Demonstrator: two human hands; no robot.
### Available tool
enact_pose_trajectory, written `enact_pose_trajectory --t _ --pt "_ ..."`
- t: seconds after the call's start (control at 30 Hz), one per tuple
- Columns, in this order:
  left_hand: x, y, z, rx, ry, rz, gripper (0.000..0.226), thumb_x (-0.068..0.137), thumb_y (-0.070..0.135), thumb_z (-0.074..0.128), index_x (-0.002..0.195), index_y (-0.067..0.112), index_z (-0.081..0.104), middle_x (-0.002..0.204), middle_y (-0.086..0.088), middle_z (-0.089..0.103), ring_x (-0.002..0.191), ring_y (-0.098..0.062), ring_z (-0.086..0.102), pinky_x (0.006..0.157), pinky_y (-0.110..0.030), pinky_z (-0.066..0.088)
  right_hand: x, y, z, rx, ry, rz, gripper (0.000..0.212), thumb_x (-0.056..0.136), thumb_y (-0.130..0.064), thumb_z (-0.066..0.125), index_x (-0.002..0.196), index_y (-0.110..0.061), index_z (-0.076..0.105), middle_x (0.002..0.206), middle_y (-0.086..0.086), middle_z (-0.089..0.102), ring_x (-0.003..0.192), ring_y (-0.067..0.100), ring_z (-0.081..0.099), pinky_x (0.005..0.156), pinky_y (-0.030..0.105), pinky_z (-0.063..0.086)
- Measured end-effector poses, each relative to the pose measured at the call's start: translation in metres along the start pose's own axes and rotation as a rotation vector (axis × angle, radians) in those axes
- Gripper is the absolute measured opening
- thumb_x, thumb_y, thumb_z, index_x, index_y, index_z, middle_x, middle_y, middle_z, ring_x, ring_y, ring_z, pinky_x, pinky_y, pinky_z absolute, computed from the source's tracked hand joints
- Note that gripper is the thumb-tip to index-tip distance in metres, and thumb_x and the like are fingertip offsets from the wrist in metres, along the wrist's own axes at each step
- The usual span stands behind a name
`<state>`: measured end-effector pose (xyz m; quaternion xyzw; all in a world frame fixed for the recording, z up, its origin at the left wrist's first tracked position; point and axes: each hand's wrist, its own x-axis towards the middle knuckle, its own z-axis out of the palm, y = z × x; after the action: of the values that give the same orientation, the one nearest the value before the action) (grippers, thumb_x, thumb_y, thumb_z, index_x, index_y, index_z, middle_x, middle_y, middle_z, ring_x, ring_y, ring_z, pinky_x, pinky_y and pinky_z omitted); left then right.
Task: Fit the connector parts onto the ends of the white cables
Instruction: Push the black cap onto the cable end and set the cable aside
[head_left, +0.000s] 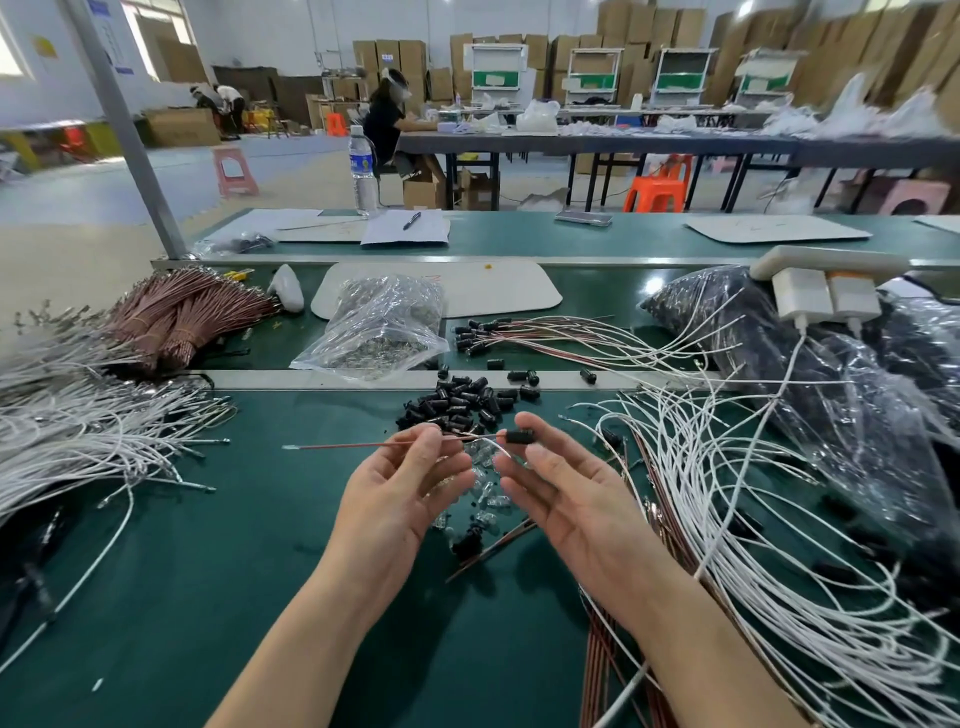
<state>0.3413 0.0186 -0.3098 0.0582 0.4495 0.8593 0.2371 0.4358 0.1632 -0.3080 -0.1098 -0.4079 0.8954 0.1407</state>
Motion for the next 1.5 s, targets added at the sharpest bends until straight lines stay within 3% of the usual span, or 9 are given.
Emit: enact_pose_trajectory --t 0.63,0.7,0.77,0.83,0.93,1.03,1.23,1.4,1.5 --pt "-0.006 -0.008 0.007 0.222 -0.062 0.101 0.026 0.080 0.026 0.069 0.093 0.004 0.069 0.081 -0.007 0.073 0.070 -0.017 0.071 0.064 -0.027 0.059 -0.001 0.009 0.006 -0.256 -0.103 -0.032 0.030 0.085 -0.026 0.070 0.114 -0.024 0.076 0.114 0.012 0.074 0.100 0.020 0.070 0.082 0.027 0.056" --pt "-0.007 -0.008 0.006 0.249 -0.073 0.097 0.023 0.080 0.028 0.070 0.089 0.008 0.074 0.084 -0.011 0.073 0.073 -0.019 0.071 0.065 -0.028 0.060 0.000 0.012 0.004 -0.275 -0.084 -0.046 0.033 0.083 -0.033 0.073 0.115 -0.023 0.075 0.115 0.014 0.074 0.104 0.027 0.069 0.088 0.034 0.057" --pt "-0.009 -0.009 0.006 0.297 -0.111 0.097 0.020 0.080 0.031 0.070 0.087 0.015 0.079 0.089 -0.016 0.074 0.078 -0.023 0.072 0.068 -0.031 0.061 0.001 0.016 0.002 -0.300 -0.073 -0.062 0.035 0.085 -0.035 0.074 0.116 -0.020 0.074 0.117 0.018 0.072 0.114 0.040 0.065 0.100 0.051 0.053" --pt "-0.010 -0.008 0.006 0.300 -0.134 0.094 0.020 0.080 0.033 0.071 0.089 0.017 0.079 0.092 -0.019 0.074 0.079 -0.026 0.072 0.068 -0.034 0.061 0.002 0.019 0.001 -0.333 -0.083 -0.081 0.034 0.087 -0.035 0.074 0.117 -0.019 0.074 0.117 0.016 0.073 0.114 0.039 0.066 0.104 0.056 0.049" --pt "-0.007 -0.004 0.006 0.197 -0.096 0.086 0.029 0.080 0.028 0.070 0.103 0.011 0.069 0.086 -0.012 0.073 0.071 -0.021 0.071 0.061 -0.029 0.059 0.003 0.014 0.000 -0.331 -0.035 -0.140 0.028 0.086 -0.032 0.074 0.112 -0.022 0.076 0.108 0.008 0.076 0.095 0.022 0.071 0.089 0.039 0.057" --pt "-0.003 0.001 0.001 0.111 -0.017 0.095 0.022 0.082 0.024 0.066 0.098 0.007 0.065 0.081 -0.007 0.072 0.066 -0.015 0.069 0.059 -0.025 0.058 0.004 0.008 -0.003 -0.177 0.035 -0.140 0.028 0.079 -0.027 0.073 0.105 -0.019 0.080 0.098 0.006 0.076 0.080 0.013 0.068 0.074 0.026 0.058" --pt "-0.010 -0.010 0.007 0.240 -0.121 0.035 0.017 0.082 0.029 0.069 0.085 0.015 0.077 0.089 -0.012 0.074 0.073 -0.019 0.070 0.064 -0.030 0.059 0.001 0.017 0.004 -0.260 -0.052 -0.100 0.030 0.081 -0.028 0.072 0.108 -0.016 0.077 0.105 0.013 0.076 0.088 0.021 0.072 0.080 0.031 0.059" --pt "-0.002 0.000 0.001 0.074 0.000 0.057 0.013 0.082 0.022 0.068 0.085 0.011 0.073 0.080 -0.007 0.072 0.063 -0.013 0.067 0.057 -0.024 0.058 0.004 0.008 -0.002 -0.163 0.071 -0.134 0.027 0.078 -0.026 0.073 0.103 -0.017 0.080 0.102 0.009 0.076 0.084 0.017 0.071 0.072 0.026 0.058" --pt "-0.006 -0.006 0.004 0.139 -0.049 0.028 0.012 0.080 0.024 0.070 0.077 0.017 0.079 0.082 -0.008 0.073 0.065 -0.014 0.068 0.058 -0.025 0.058 0.003 0.011 0.002 -0.230 0.011 -0.115 0.026 0.080 -0.028 0.072 0.104 -0.020 0.079 0.105 0.009 0.076 0.090 0.018 0.072 0.076 0.027 0.058"
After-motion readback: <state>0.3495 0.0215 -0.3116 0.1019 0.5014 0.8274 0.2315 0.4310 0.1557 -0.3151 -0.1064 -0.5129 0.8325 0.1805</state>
